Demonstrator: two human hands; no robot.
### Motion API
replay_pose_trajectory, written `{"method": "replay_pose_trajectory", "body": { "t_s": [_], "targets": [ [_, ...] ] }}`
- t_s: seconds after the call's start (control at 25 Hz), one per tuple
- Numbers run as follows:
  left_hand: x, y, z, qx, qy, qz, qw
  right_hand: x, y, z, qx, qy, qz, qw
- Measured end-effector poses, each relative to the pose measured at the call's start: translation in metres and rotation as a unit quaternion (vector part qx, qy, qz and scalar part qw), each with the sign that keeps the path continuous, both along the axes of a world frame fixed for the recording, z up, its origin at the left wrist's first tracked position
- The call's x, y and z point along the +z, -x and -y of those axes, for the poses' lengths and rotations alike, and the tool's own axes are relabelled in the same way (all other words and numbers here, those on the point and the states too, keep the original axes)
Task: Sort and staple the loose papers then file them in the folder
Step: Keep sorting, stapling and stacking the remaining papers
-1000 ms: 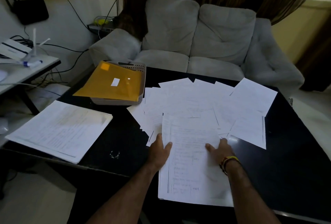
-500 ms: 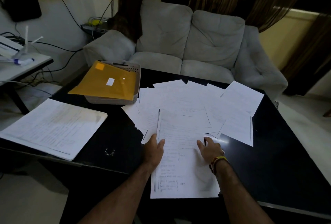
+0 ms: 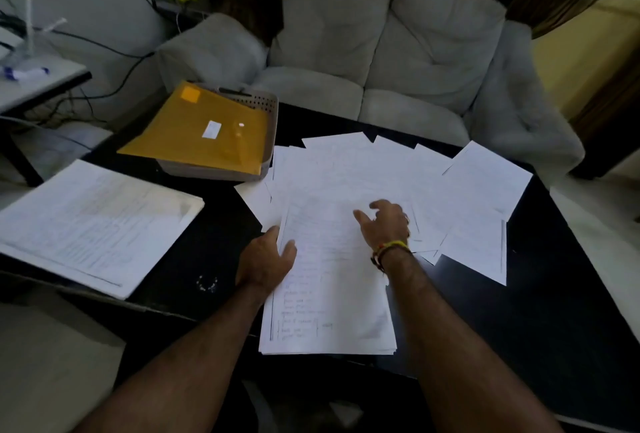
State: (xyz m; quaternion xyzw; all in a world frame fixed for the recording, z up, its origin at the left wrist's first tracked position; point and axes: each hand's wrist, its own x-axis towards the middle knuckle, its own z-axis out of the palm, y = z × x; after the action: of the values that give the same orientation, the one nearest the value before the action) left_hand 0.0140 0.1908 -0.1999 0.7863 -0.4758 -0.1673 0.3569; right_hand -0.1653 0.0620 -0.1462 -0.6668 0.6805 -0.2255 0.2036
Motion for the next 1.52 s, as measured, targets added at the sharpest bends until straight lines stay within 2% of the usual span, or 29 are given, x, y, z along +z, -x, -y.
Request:
{"method": "replay_pose_trajectory", "body": {
  "t_s": [0.2, 0.36, 0.48, 0.6, 0.88, 1.0, 1.08, 1.2, 1.28, 1.32, 1.36, 1.4, 1.52],
  "targets": [
    [-0.006, -0.001, 0.010, 0.016, -0.011, 0.020, 1.000, -0.012, -0.058, 0.043, 0.048, -0.013, -0.041, 0.998],
    [-0.011, -0.002, 0.010, 0.016, -0.010, 0.027, 0.999, -0.017, -0.078, 0.071, -0.023, -0.045, -0.132, 0.990],
    [-0.009, -0.002, 0.011, 0.011, -0.002, 0.031, 0.999, -0.012, -0.074, 0.094, -0.069, -0.142, -0.118, 0.980],
    [-0.010, 0.001, 0.011, -0.002, -0.001, 0.031, 1.000, -0.011, -0.067, 0.108, -0.058, -0.176, -0.056, 0.981],
    [-0.010, 0.001, 0.010, -0.004, -0.001, 0.045, 0.999, 0.000, -0.065, 0.082, -0.057, 0.009, -0.018, 0.998],
    [-0.005, 0.003, 0.010, -0.003, 0.000, 0.044, 0.999, 0.044, -0.061, 0.073, -0.038, 0.140, 0.073, 0.987],
    [-0.004, 0.003, 0.009, -0.002, -0.008, 0.043, 0.999, 0.080, -0.057, 0.070, -0.018, 0.247, 0.163, 0.955],
    [-0.003, 0.002, 0.008, -0.007, -0.027, 0.034, 0.999, 0.136, -0.046, 0.067, -0.011, 0.432, 0.262, 0.863],
    [-0.002, 0.002, 0.008, -0.004, -0.040, 0.033, 0.999, 0.166, -0.025, 0.067, -0.008, 0.482, 0.335, 0.810],
    [-0.001, 0.003, 0.007, 0.000, -0.040, 0.041, 0.998, 0.175, -0.011, 0.069, -0.006, 0.473, 0.366, 0.802],
    [-0.001, 0.004, 0.007, 0.003, -0.032, 0.052, 0.998, 0.179, 0.002, 0.069, -0.004, 0.434, 0.385, 0.815],
    [-0.001, 0.004, 0.007, 0.006, -0.019, 0.058, 0.998, 0.173, 0.012, 0.068, -0.008, 0.377, 0.385, 0.843],
    [0.004, 0.004, 0.003, -0.010, -0.019, 0.034, 0.999, 0.109, 0.023, 0.046, -0.027, 0.199, 0.296, 0.934]
  ]
}}
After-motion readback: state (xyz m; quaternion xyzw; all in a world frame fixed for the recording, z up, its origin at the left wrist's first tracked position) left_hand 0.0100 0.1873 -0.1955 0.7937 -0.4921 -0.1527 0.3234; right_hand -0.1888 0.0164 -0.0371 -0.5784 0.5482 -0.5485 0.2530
